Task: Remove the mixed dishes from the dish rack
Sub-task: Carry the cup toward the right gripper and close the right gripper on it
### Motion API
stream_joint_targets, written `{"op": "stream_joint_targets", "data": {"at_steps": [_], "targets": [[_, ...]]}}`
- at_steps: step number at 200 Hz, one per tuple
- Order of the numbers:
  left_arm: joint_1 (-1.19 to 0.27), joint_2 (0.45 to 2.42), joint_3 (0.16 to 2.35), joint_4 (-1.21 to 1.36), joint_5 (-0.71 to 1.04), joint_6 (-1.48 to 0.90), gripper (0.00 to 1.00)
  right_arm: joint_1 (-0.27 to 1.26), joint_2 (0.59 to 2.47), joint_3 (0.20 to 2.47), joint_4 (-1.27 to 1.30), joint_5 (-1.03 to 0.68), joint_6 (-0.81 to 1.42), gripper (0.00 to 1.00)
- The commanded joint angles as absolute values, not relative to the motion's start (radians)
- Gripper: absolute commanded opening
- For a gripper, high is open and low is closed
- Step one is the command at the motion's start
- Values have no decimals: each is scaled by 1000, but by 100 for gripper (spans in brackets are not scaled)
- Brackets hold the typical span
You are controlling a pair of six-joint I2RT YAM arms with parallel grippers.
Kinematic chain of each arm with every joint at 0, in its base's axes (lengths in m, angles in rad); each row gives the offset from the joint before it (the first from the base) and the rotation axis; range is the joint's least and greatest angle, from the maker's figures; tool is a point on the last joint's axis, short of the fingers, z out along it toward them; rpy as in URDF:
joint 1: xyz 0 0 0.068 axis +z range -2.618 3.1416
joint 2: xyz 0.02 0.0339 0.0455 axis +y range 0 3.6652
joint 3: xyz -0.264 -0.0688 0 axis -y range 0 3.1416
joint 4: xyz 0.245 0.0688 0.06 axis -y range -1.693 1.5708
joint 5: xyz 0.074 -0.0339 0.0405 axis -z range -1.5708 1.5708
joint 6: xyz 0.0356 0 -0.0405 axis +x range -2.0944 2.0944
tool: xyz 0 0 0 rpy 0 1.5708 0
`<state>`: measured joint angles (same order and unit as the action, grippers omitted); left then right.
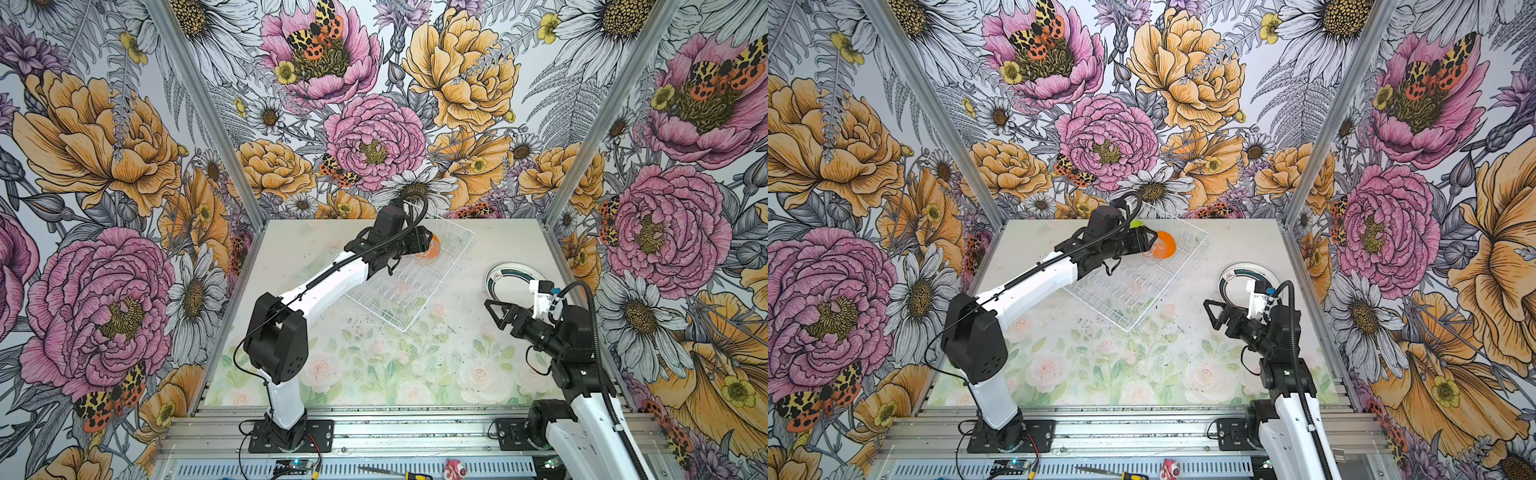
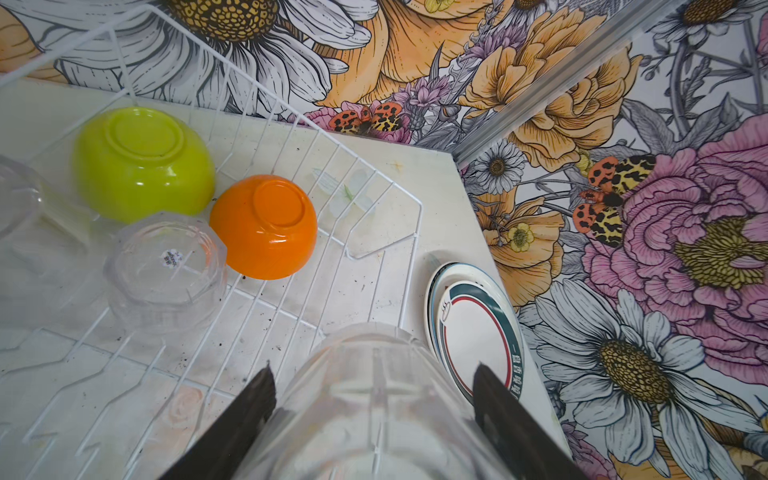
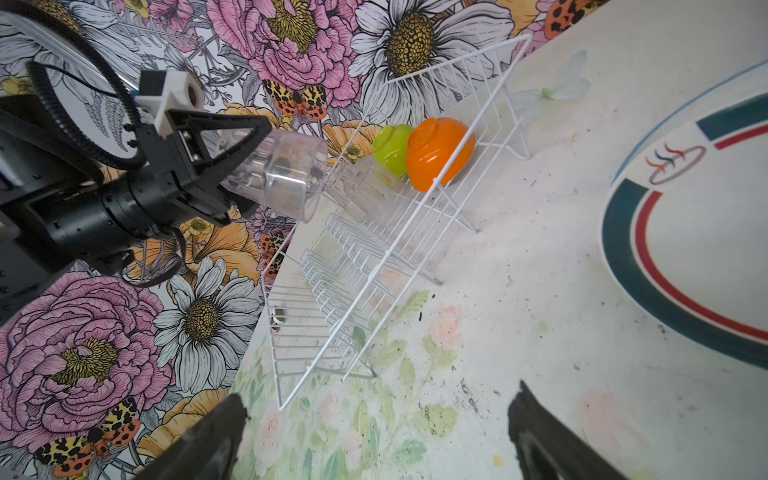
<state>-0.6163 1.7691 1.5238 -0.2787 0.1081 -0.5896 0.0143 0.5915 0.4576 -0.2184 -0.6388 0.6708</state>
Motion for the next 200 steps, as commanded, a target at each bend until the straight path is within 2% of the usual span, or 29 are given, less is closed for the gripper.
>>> {"op": "stream_joint_targets", "data": {"at_steps": [1,43,107,116,132,200], "targets": [[-598,1659,1415,-76,189,-704,45,102,655,527,-151,-586,664,99],[-585,1542,1226,33,202,-797,45,309,796,598,-60,-445,608,99],[-567,1376,1026,140,220,-914,45,478,1070,703,160,-404,573,98],[-562,1356,1002,154,228,-931,45,490,1102,728,170,-400,565,96],[-552,1325,971,169,239,-955,45,510,1159,772,194,-416,556,86],[-537,1279,933,170,281,-982,45,583,1268,839,299,-452,537,73]]}}
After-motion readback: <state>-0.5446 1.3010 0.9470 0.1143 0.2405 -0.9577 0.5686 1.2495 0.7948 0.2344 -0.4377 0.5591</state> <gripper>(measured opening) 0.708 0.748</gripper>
